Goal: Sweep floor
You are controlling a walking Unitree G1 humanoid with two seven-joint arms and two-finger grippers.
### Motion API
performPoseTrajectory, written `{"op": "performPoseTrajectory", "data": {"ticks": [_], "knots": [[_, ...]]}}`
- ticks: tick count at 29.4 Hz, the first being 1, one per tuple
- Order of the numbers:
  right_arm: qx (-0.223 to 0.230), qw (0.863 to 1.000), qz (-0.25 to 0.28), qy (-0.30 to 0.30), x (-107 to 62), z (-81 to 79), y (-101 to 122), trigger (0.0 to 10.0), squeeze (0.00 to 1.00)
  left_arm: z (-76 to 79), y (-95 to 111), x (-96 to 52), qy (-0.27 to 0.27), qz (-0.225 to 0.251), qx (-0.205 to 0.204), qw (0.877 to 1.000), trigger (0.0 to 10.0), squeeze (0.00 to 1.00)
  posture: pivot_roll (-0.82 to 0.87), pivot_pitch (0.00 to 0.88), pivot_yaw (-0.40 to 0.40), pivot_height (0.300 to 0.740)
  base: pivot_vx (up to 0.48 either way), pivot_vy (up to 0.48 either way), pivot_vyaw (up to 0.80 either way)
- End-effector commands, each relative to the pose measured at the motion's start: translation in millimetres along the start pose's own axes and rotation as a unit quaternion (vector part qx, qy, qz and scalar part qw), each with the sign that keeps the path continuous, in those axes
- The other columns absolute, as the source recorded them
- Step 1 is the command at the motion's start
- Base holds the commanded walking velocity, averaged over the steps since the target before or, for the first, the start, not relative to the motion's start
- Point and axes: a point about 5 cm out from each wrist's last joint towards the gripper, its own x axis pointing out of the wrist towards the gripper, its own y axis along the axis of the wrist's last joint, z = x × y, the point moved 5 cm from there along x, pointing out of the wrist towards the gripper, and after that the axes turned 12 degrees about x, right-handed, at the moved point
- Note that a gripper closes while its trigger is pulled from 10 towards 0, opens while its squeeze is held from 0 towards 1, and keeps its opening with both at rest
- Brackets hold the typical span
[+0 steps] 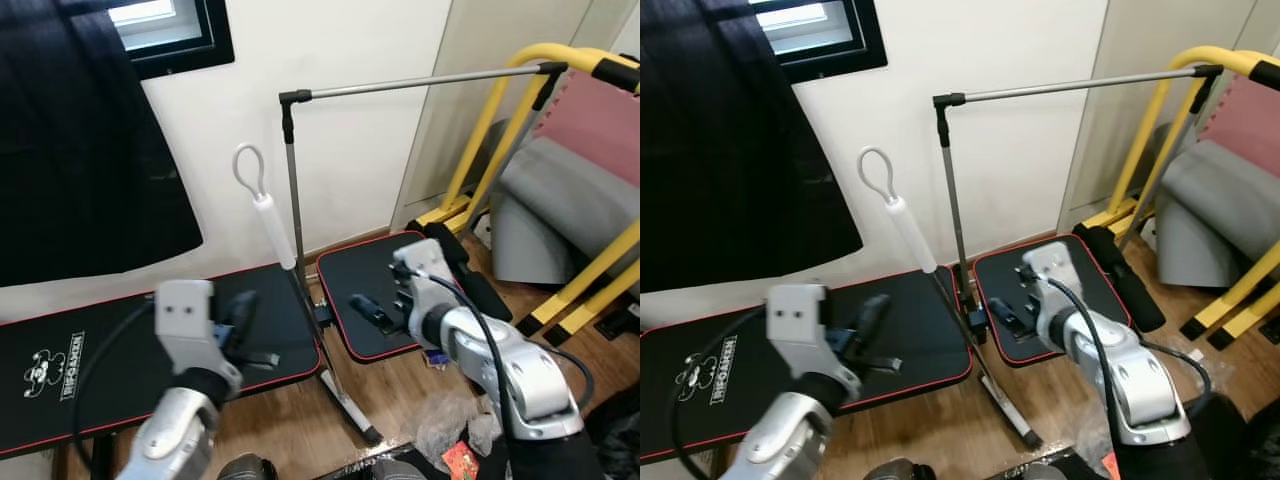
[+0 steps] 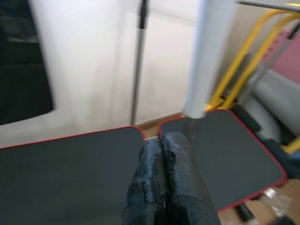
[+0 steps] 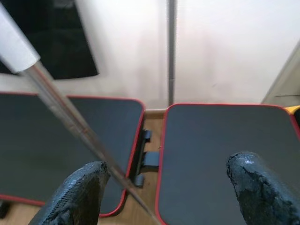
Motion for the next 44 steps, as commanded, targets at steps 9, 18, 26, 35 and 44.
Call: {"op": "performPoseTrajectory", "data": {"ticks": [9,18,26,35,44], "knots": [[0.003,1.0,0.029,0.001,-7.1,2.3,2,10.0,0.0,-31.4,-28,-10.8,0.063,-0.064,0.01,0.996,10.0,0.0,-0.17,0.05,-0.018,0.74,0.0,0.0,0.0],[-0.014,0.999,0.038,0.002,-7.9,3.4,3,10.0,0.0,-37.2,-35,-8.2,0.075,-0.073,0.013,0.994,10.0,0.0,-0.17,0.028,-0.02,0.74,-0.166,0.0,-0.53],[-0.016,0.998,0.053,-0.01,-2.4,7.0,10,10.0,0.0,-40.9,-32,-1.2,0.076,-0.064,0.018,0.995,10.0,0.0,-0.17,0.014,-0.022,0.74,-0.255,0.0,-0.25],[-0.018,0.998,0.048,-0.019,0.2,9.5,7,10.0,0.0,-39.3,-31,1.7,0.072,-0.06,0.019,0.995,10.0,0.0,-0.17,0.006,-0.025,0.74,-0.255,0.0,0.0],[-0.012,0.999,0.045,-0.028,2.2,12.1,5,10.0,0.0,-36.4,-30,4.7,0.065,-0.056,0.016,0.996,10.0,0.0,-0.17,0.004,-0.022,0.74,-0.227,0.0,-0.71]]}}
